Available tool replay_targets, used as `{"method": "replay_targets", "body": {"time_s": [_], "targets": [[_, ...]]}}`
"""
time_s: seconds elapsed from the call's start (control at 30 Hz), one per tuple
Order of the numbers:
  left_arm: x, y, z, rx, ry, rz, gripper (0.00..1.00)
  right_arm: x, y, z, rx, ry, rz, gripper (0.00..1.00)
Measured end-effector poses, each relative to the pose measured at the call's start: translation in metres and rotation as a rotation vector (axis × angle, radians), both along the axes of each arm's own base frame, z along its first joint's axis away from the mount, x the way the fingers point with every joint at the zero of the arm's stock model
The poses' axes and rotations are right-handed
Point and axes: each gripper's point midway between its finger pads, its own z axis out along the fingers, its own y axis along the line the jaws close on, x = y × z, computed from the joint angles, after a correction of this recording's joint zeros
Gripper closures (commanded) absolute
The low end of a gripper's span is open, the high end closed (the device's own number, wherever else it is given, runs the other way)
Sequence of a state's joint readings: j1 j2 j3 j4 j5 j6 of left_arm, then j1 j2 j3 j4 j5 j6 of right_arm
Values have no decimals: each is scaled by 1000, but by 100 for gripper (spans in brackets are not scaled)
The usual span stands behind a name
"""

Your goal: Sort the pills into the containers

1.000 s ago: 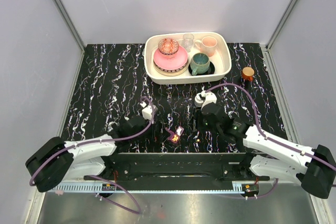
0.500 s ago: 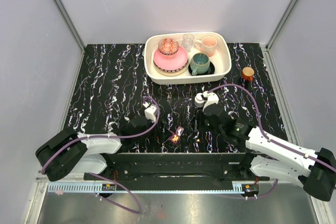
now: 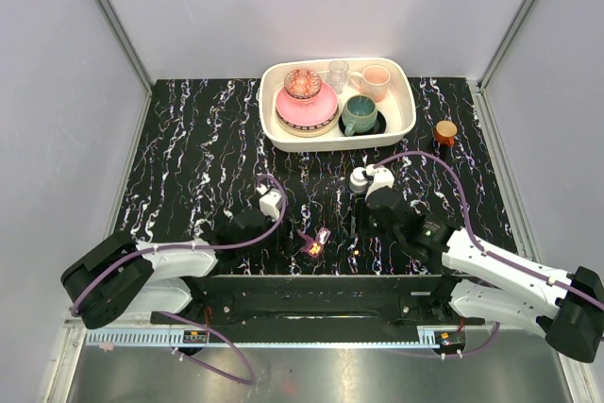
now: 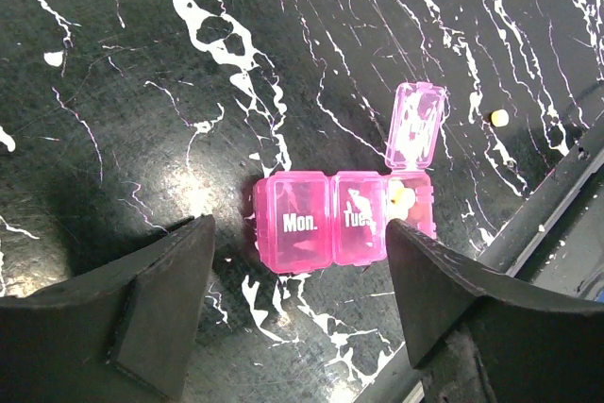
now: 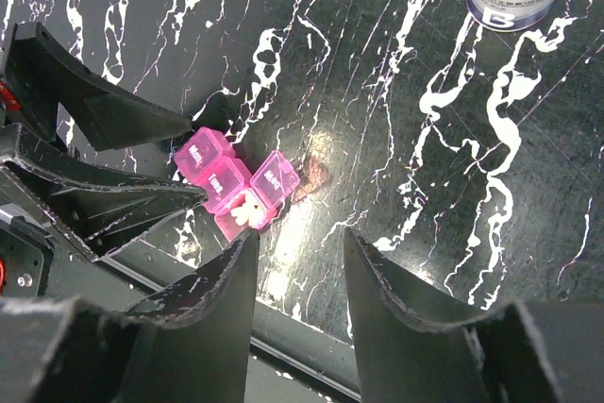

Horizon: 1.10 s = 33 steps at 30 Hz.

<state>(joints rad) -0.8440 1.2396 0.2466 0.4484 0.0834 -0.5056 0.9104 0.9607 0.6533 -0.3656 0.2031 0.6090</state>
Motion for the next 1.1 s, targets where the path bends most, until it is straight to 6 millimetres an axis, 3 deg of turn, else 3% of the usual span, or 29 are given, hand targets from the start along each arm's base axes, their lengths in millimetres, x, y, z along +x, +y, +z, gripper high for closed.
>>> {"method": "replay_targets", "body": {"time_s": [0.57,1.1], "targets": [[7,-7,-2,-6,6,15,34,1,-3,-4,-9,3,-20,61],[6,-3,-3,7,14,22,33,1,-6,-8,-18,8,-29,62]]}}
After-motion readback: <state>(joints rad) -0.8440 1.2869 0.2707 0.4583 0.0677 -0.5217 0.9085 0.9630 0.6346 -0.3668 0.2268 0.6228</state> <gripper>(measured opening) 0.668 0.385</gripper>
